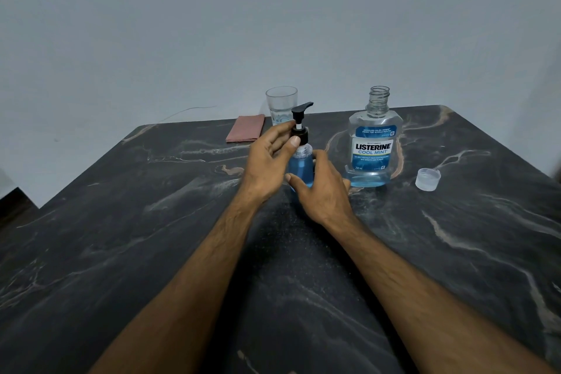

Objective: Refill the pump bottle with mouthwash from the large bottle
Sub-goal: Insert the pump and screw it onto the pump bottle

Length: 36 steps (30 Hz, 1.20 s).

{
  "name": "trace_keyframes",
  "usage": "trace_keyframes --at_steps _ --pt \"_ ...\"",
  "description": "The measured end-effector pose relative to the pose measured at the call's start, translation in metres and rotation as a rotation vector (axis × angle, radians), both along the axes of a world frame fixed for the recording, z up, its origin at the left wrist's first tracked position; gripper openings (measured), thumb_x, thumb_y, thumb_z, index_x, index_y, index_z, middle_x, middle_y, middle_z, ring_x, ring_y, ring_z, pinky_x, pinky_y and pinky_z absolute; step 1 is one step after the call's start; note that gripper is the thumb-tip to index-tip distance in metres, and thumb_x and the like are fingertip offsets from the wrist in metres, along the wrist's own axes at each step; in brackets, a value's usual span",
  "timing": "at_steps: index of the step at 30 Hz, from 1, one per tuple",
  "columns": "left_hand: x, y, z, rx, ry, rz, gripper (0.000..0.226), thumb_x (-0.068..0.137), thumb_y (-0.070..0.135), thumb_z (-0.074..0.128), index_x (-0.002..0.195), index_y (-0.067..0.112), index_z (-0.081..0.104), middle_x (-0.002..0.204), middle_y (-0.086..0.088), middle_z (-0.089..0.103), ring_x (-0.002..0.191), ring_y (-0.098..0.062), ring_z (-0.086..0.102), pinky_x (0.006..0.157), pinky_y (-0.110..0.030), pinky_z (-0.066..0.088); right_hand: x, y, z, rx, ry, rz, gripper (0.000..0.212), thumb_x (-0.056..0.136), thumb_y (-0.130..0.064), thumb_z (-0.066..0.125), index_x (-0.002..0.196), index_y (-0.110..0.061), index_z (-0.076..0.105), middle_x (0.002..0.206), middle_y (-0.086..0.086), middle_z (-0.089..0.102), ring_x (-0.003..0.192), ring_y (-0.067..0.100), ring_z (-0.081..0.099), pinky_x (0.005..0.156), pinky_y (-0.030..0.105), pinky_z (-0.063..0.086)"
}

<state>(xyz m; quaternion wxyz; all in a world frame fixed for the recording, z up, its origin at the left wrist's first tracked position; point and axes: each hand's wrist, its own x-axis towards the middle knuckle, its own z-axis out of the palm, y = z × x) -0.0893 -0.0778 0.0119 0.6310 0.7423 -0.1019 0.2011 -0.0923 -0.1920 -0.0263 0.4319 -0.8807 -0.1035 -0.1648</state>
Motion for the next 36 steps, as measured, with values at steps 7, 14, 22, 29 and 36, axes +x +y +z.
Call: trace_keyframes --at_steps 7,14,22,29,36 --pt "-0.001 -0.007 0.001 -0.008 0.000 0.053 0.045 0.081 0.027 0.074 0.122 0.025 0.055 0.116 0.013 0.062 0.108 0.004 0.058 0.084 -0.008 0.046 -0.001 0.000 0.000 -0.003 -0.002 0.004 0.055 0.086 -0.040 0.065 0.131 -0.018 0.041 0.125 -0.002 0.058 0.117 0.019 0.053 0.100 0.044 0.033" --pt "0.002 -0.005 0.003 0.016 -0.038 0.090 0.033 0.085 0.011 0.069 0.117 0.008 0.060 0.112 -0.001 0.066 0.103 -0.007 0.062 0.083 -0.011 0.048 0.000 0.000 -0.001 0.007 -0.007 0.001 0.051 0.085 -0.042 0.066 0.125 -0.021 0.043 0.120 -0.004 0.059 0.113 0.019 0.055 0.097 0.043 0.033" --pt "-0.003 0.001 -0.001 0.073 0.016 0.020 0.038 0.091 0.008 0.061 0.128 0.016 0.055 0.108 0.021 0.060 0.097 0.021 0.056 0.082 -0.004 0.045 0.001 0.001 -0.002 0.012 -0.010 -0.002 0.050 0.084 -0.043 0.067 0.123 -0.022 0.044 0.118 -0.006 0.060 0.111 0.017 0.055 0.095 0.041 0.033" --pt "-0.003 -0.013 0.005 -0.037 0.008 0.128 0.042 0.081 0.019 0.075 0.119 0.016 0.058 0.113 0.002 0.066 0.104 -0.004 0.060 0.081 -0.011 0.049 0.001 0.001 -0.003 0.011 -0.015 0.001 0.050 0.085 -0.043 0.067 0.123 -0.021 0.043 0.118 -0.005 0.060 0.111 0.017 0.056 0.096 0.043 0.034" --pt "-0.004 -0.003 -0.001 0.027 0.014 0.083 0.039 0.090 0.005 0.061 0.128 0.013 0.056 0.109 0.019 0.061 0.097 0.018 0.057 0.083 -0.005 0.046 0.000 0.001 -0.002 -0.005 -0.018 0.003 0.050 0.085 -0.042 0.066 0.124 -0.021 0.043 0.120 -0.004 0.059 0.112 0.018 0.055 0.093 0.040 0.031"
